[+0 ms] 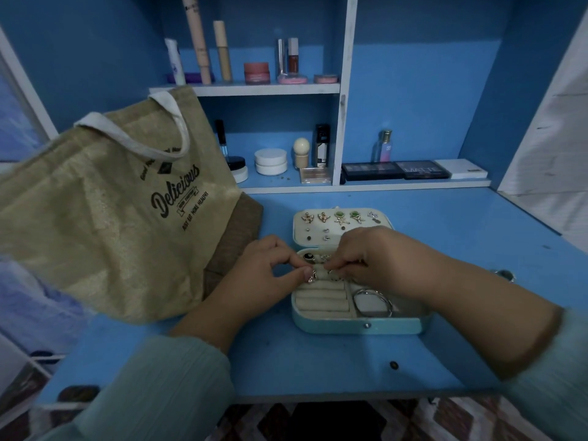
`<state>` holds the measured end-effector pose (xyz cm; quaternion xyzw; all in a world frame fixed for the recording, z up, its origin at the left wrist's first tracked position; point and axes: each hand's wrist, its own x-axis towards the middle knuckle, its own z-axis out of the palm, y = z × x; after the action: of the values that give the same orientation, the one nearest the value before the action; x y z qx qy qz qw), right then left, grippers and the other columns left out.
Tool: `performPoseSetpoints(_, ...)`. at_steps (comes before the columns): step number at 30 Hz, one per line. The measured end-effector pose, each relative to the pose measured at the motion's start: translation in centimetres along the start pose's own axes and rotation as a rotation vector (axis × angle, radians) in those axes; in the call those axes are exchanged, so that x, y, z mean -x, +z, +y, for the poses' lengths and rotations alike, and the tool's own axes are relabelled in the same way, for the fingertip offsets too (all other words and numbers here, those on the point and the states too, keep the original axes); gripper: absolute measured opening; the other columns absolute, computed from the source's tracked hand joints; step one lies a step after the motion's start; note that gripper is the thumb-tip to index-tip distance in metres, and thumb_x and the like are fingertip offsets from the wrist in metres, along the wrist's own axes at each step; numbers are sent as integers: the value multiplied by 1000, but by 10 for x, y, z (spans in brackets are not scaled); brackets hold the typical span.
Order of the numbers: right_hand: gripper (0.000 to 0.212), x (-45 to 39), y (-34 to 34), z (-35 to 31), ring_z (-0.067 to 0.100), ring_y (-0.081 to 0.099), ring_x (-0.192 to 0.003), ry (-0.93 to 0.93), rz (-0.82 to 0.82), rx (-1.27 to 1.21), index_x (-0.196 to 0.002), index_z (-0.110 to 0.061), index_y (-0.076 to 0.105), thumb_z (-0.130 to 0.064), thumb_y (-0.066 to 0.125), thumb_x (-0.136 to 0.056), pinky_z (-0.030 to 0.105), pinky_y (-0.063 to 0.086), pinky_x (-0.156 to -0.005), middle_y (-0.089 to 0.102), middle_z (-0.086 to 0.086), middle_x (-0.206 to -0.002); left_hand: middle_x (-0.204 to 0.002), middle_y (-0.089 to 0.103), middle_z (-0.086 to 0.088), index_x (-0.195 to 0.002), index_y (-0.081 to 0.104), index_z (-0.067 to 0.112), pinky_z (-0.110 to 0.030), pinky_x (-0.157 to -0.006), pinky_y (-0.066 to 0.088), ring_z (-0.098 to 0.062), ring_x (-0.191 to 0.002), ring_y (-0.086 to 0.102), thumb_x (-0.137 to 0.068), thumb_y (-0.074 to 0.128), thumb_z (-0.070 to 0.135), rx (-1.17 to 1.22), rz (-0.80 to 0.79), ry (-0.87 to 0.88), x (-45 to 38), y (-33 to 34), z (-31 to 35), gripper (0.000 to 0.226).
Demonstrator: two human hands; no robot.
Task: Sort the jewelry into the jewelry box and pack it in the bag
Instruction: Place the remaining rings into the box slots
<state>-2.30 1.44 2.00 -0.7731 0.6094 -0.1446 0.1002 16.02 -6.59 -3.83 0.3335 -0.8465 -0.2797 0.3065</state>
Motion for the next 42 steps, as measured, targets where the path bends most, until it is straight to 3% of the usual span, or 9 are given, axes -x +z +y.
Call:
performPoseSetpoints(2, 22, -1, 0, -1, 12, 59, -93, 18, 0, -19, -105, -22, 72, -13, 62, -87, 30, 46, -86, 66, -3, -99, -87, 52, 10, -76, 69, 35, -19, -82, 36, -9, -93, 50, -77, 71, 33, 16, 0, -8, 0, 0, -1, 3)
performPoseSetpoints(8, 16, -5, -1, -2, 1, 54, -76, 85, 42, -84, -96, -21, 74, -15, 67, -83, 13, 44, -72, 69, -7, -93, -90, 51, 10, -75, 65, 43, -21, -89, 37, -10, -98, 50, -77, 73, 33, 26, -10, -13, 1, -1, -2, 13)
performPoseSetpoints(17, 12, 0, 6, -5, -4, 52, -68, 116, 65, -62, -91, -25, 74, -20, 70, -81, 10, 42, -66, 62, -16, -78, -90, 52, 9, -73, 63, 48, -23, -88, 38, -13, -99, 49, -75, 72, 40, 4, -1, 1, 1, -1, -1, 13)
performPoseSetpoints(25, 14, 1, 6, -9, 1, 55, -78, 138, 20, -84, -95, -23, 74, -20, 66, -84, 14, 46, -72, 68, -10, -92, -90, 52, 9, -69, 64, 50, -24, -89, 38, -12, -99, 49, -76, 73, 37, 17, -10, 1, 0, -1, -1, 17)
performPoseSetpoints(30, 16, -8, 9, -13, 7, 55, -89, 156, -65, -54, -99, -22, 72, -19, 64, -86, 21, 46, -81, 51, -17, -75, -90, 52, 10, -73, 64, 57, -24, -89, 39, -11, -99, 49, -68, 66, 53, 4, -14, 2, 1, -1, 0, 6)
performPoseSetpoints(32, 14, -11, 8, -12, 7, 54, -85, 169, -57, -53, -96, -22, 72, -19, 66, -83, 17, 44, -75, 49, -17, -74, -90, 51, 11, -73, 63, 57, -25, -90, 39, -12, -99, 50, -66, 64, 55, 5, -15, -5, 1, -1, -1, 7)
performPoseSetpoints(34, 9, -10, 7, -10, 5, 53, -78, 194, -28, -89, -87, -24, 70, -19, 70, -80, 14, 42, -67, 56, -14, -78, -90, 50, 12, -69, 64, 51, -24, -89, 38, -12, -99, 49, -72, 70, 48, 2, -15, -10, 1, -2, 0, 7)
performPoseSetpoints(36, 7, -9, 7, -8, 9, 57, -82, 199, -18, -110, -82, -26, 68, -19, 70, -80, 21, 46, -72, 63, -7, -87, -91, 49, 11, -72, 61, 49, -24, -90, 37, -12, -100, 47, -78, 71, 35, -10, -28, -17, 1, -3, 0, 18)
performPoseSetpoints(42, 15, -8, 5, -6, 11, 57, -95, 142, -50, -40, -95, -20, 73, -14, 62, -86, 25, 45, -86, 53, -13, -85, -92, 46, 10, -71, 58, 48, -10, -85, 29, -10, -102, 42, -77, 70, 31, -40, -45, -48, 1, -5, 6, 22)
